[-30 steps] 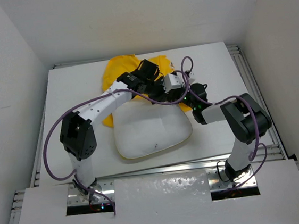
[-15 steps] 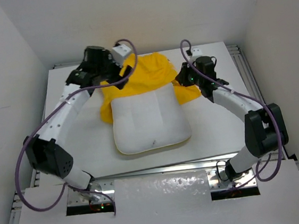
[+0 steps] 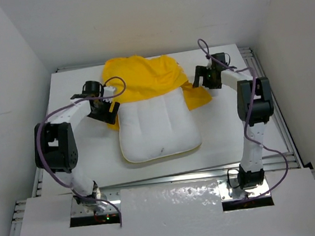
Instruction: Put the pillow into the pillowcase
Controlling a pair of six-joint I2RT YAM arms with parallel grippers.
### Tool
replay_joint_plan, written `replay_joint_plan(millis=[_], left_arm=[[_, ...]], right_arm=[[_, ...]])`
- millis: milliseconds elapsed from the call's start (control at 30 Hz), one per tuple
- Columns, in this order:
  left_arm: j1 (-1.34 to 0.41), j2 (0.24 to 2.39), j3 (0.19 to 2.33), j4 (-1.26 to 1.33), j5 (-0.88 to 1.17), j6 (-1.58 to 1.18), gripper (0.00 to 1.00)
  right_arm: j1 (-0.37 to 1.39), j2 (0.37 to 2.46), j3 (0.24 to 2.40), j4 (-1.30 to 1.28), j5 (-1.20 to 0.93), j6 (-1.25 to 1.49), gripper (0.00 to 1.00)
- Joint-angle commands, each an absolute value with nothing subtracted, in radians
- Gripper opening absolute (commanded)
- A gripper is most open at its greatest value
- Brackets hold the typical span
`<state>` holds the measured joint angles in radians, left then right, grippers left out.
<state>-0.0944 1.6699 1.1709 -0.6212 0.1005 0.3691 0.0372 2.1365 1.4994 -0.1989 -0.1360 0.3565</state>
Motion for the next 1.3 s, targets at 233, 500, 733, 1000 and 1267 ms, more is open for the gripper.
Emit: replay_joint_plan(millis=[233,500,733,1000,1267], left_arm=[[-0.083,1.856,1.21,-0.48,0.311,0.373,0.82],[-0.083,1.933,1.244,-0.514,0.366,0.374,0.3],[-0.083,1.832,1.247,-0.654,0.492,0.497,0.0],[-0.068,1.553,1.355,-1.024,0.834,0.775,0.0],[0.057,1.571,1.64,-1.127,1.005,0.601,0.0]], right_arm=[[0.048,2.22,1.511,-0.296,-0.336,0.285,0.76],[0.048,2.069,1.322,-0.321,-0.275,0.238,0.81],[0.031,2.118,1.321,-0.333,-0.486,0.256,0.0],[0.035,1.756,0.985,0.428,-0.991,0.855,0.0],[0.032,1.5,1.164,0.629,-0.997,1.21,0.0]])
